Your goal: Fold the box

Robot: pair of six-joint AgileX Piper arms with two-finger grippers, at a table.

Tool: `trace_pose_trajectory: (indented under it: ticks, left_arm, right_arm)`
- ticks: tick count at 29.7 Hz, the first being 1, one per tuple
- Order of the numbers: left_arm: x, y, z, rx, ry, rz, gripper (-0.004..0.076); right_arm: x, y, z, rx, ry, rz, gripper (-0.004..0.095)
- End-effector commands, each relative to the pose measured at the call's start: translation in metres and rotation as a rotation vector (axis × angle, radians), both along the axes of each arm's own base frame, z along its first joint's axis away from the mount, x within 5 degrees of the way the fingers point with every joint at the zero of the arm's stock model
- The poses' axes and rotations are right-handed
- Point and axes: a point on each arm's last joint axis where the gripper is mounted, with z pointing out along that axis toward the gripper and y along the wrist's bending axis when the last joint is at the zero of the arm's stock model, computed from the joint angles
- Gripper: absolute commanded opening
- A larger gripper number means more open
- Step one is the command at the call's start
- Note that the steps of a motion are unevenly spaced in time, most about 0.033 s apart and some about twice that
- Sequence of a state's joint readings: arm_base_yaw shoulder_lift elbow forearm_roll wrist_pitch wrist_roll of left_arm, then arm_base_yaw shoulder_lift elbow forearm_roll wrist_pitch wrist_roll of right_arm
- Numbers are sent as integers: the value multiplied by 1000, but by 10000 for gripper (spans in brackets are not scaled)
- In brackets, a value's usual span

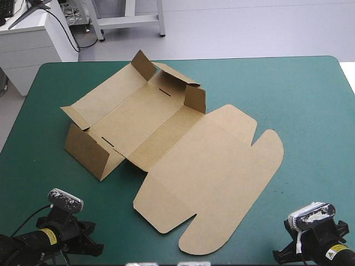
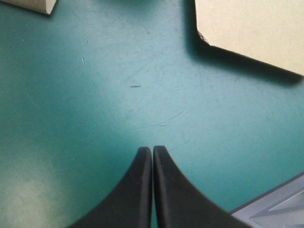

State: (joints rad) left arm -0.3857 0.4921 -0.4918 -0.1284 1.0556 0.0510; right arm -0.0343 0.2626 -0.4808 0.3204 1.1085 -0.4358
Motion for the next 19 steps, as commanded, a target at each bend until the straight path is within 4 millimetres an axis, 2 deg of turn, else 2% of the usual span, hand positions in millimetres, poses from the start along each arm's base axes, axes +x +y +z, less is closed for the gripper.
trace_pose_trajectory:
  ticks: [1,9,12,15,19]
  left_arm:
    - [4,-3,10,-42,-52,-2,-8]
    - [4,-3,10,-42,-52,-2,-8]
    - [4,-3,10,-42,-52,-2,-8]
    - [4,-3,10,-42,-52,-2,-8]
    - [4,-3,10,-42,-52,-2,-8]
  right_arm:
    - [3,1,10,16,-58,-5,-19]
    - [3,1,10,15,-59,-4,-14]
    - [3,1,10,15,-59,-4,30]
    - [3,1,10,15,-59,-4,186]
    - [3,1,10,15,-59,-4,507]
